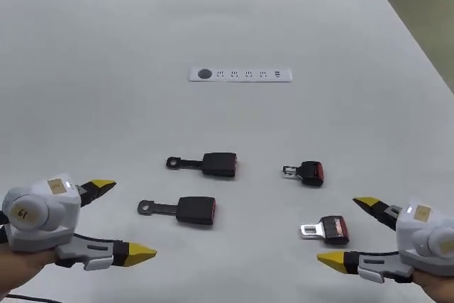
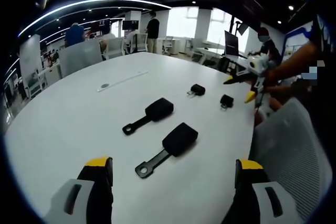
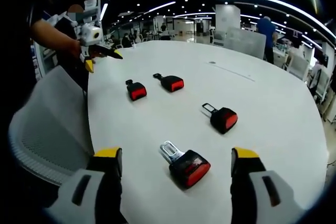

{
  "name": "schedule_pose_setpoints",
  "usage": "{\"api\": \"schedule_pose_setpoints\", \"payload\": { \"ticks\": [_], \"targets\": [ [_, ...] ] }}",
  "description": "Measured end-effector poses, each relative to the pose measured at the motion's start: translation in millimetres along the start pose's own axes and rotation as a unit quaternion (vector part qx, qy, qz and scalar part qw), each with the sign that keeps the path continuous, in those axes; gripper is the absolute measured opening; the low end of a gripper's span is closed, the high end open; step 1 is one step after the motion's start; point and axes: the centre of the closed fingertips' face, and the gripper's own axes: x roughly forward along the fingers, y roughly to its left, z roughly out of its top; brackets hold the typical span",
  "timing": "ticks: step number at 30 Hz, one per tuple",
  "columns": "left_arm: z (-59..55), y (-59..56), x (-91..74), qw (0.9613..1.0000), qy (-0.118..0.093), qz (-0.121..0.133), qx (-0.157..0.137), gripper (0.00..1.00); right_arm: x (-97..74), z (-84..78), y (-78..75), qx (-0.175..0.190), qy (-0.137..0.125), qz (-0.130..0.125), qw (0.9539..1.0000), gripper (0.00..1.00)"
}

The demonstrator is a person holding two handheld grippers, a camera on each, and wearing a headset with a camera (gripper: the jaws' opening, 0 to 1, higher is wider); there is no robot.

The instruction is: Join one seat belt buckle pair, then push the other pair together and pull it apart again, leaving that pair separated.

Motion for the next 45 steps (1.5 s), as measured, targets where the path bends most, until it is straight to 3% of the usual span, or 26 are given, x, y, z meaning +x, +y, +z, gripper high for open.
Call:
{"api": "schedule_pose_setpoints", "payload": {
  "ticks": [9, 17, 29, 36, 45],
  "targets": [
    [-1.5, -2.6, 21.3, 0.9992, 0.019, -0.031, 0.015, 0.94, 8.6, -13.9, -4.3, -0.024, 0.043, 0.031, 0.9983, 0.84],
    [-1.8, -2.6, 39.5, 0.9971, 0.038, -0.055, 0.037, 0.9, 12.0, -18.3, -8.0, -0.044, 0.063, 0.056, 0.9954, 0.82],
    [-4.3, -5.2, 66.0, 0.9887, 0.074, -0.095, 0.09, 0.85, 16.4, -27.2, -8.6, -0.059, 0.09, 0.094, 0.9897, 0.75],
    [-3.5, -4.6, 78.8, 0.9852, 0.084, -0.11, 0.102, 0.82, 22.5, -33.9, -11.2, -0.066, 0.106, 0.112, 0.9858, 0.72],
    [-14.7, -5.9, 97.3, 0.976, 0.114, -0.134, 0.129, 0.78, 24.9, -39.1, -10.2, -0.079, 0.123, 0.138, 0.9797, 0.67]
  ]
}}
